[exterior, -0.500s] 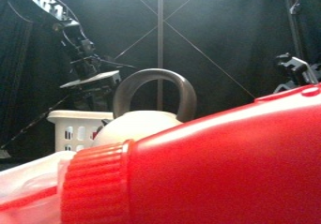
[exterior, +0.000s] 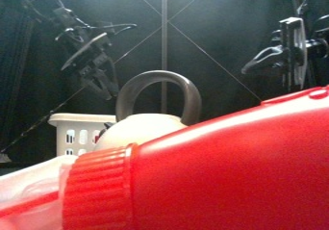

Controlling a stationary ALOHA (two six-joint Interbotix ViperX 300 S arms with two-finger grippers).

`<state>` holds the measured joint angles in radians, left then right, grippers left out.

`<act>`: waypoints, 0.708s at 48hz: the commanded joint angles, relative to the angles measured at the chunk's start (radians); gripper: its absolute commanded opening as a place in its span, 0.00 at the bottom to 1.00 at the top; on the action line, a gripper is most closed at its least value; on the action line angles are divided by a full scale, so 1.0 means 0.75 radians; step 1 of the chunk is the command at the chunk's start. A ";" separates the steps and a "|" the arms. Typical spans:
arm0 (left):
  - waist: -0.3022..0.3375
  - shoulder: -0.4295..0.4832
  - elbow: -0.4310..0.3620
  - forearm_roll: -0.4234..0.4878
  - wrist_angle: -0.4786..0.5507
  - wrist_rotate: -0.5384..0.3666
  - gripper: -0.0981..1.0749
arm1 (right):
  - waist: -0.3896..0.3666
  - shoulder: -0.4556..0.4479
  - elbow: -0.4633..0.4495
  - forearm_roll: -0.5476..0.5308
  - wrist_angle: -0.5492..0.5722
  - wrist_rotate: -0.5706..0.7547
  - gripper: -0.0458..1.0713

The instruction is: Grab spray bottle

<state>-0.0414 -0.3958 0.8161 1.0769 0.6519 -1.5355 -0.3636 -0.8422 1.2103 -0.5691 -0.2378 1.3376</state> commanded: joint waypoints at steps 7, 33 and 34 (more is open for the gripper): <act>-0.027 -0.196 0.119 0.027 -0.104 0.004 0.73 | 0.147 0.100 -0.335 0.029 0.458 0.004 0.46; -0.027 -0.346 0.348 0.305 -0.540 0.016 0.73 | 0.904 0.470 -0.607 0.055 0.744 0.125 0.46; -0.029 -0.348 0.358 0.307 -0.550 0.016 0.73 | 0.931 0.489 -0.614 0.053 0.738 0.127 0.46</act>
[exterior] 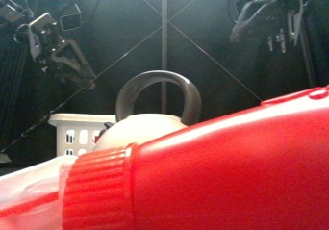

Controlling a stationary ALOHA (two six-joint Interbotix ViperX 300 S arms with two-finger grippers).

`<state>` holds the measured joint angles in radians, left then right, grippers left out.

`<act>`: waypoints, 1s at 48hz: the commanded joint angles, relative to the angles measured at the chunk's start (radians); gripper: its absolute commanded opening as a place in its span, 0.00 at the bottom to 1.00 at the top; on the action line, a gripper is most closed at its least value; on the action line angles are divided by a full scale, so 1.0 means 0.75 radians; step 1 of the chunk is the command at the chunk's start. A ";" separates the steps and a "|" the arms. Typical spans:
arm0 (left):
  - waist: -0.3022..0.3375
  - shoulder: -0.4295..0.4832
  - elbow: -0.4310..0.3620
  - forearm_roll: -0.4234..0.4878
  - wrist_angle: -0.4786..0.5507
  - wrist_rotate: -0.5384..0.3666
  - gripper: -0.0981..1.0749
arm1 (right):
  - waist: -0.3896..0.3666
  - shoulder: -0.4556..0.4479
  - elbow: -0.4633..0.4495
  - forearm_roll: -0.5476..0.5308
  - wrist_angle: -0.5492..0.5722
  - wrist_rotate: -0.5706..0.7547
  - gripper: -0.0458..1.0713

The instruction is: Grab spray bottle

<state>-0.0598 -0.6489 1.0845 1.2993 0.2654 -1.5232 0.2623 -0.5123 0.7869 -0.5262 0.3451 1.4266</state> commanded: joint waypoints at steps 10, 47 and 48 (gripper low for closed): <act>-0.027 -0.014 0.057 -0.006 -0.074 -0.004 0.73 | 0.282 0.307 -0.182 -0.059 -0.121 0.000 0.47; -0.088 -0.016 0.119 -0.051 -0.166 0.014 0.73 | 0.335 0.945 -0.675 -0.237 0.006 -0.004 0.73; -0.088 -0.014 0.119 -0.051 -0.166 0.016 0.73 | 0.335 0.955 -0.683 -0.239 0.020 -0.004 0.74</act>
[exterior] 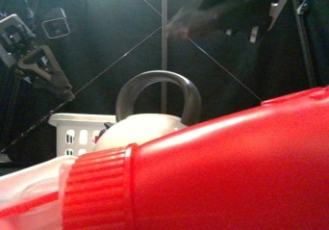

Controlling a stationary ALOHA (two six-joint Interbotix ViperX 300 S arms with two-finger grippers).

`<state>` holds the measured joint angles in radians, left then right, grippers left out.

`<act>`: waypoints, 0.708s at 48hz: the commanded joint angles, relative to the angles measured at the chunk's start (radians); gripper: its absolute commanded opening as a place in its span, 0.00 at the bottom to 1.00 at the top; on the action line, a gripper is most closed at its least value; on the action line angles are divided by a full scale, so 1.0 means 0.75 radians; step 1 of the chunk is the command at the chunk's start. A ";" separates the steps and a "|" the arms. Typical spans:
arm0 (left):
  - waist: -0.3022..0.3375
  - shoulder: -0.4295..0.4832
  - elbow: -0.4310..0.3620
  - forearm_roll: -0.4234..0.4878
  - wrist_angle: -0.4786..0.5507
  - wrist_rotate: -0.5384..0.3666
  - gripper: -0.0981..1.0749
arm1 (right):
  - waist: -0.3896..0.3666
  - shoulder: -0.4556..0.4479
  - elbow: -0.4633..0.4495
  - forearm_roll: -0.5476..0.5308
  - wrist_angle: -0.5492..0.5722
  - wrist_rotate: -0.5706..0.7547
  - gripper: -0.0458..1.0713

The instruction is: Grab spray bottle

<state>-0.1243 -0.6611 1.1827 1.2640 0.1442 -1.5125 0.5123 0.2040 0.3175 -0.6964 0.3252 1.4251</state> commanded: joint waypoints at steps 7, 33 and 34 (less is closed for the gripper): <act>-0.002 0.000 -0.006 -0.006 -0.002 0.000 0.73 | 0.002 0.033 -0.119 -0.033 0.145 -0.025 0.81; -0.002 0.000 0.000 -0.035 0.000 0.000 0.73 | 0.045 0.207 -0.409 0.290 0.483 -0.470 0.87; -0.002 0.000 0.002 -0.035 0.000 0.000 0.73 | 0.045 0.211 -0.421 0.311 0.491 -0.495 0.87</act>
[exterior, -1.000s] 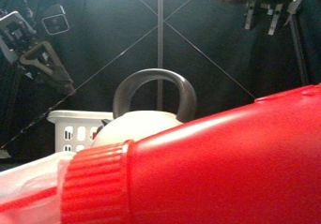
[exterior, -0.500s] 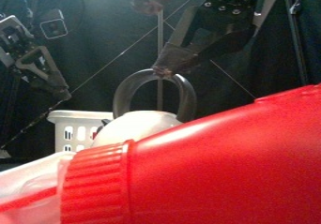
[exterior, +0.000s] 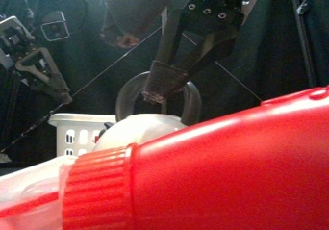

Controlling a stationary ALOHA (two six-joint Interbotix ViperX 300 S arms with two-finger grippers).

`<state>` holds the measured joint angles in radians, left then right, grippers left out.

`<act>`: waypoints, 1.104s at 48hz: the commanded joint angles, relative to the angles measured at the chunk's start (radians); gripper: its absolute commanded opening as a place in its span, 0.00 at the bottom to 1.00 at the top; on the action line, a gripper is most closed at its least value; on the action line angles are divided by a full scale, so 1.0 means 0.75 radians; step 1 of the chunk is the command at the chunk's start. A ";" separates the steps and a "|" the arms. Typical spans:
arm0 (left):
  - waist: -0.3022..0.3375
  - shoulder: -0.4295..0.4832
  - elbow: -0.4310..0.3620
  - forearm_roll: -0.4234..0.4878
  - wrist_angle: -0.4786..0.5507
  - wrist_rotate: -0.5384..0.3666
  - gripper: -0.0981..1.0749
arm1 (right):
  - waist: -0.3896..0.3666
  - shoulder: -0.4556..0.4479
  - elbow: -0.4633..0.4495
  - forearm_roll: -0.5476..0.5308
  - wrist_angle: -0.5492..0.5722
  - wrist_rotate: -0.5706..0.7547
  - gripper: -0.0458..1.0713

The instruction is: Grab spray bottle

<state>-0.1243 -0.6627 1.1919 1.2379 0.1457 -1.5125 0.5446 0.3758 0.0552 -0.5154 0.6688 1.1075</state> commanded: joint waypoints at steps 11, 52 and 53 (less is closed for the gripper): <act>-0.002 0.002 -0.010 0.000 0.000 0.000 0.73 | -0.004 0.051 -0.188 0.241 0.110 -0.284 0.87; -0.002 0.002 -0.004 0.000 0.000 -0.002 0.73 | -0.045 0.180 -0.225 0.254 0.098 -0.374 0.86; 0.000 0.002 -0.004 0.000 0.000 0.000 0.73 | -0.047 0.182 -0.225 0.254 0.096 -0.376 0.86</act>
<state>-0.1243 -0.6611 1.2011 1.2364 0.1488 -1.5125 0.5216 0.5338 -0.0905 -0.3221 0.7486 0.8283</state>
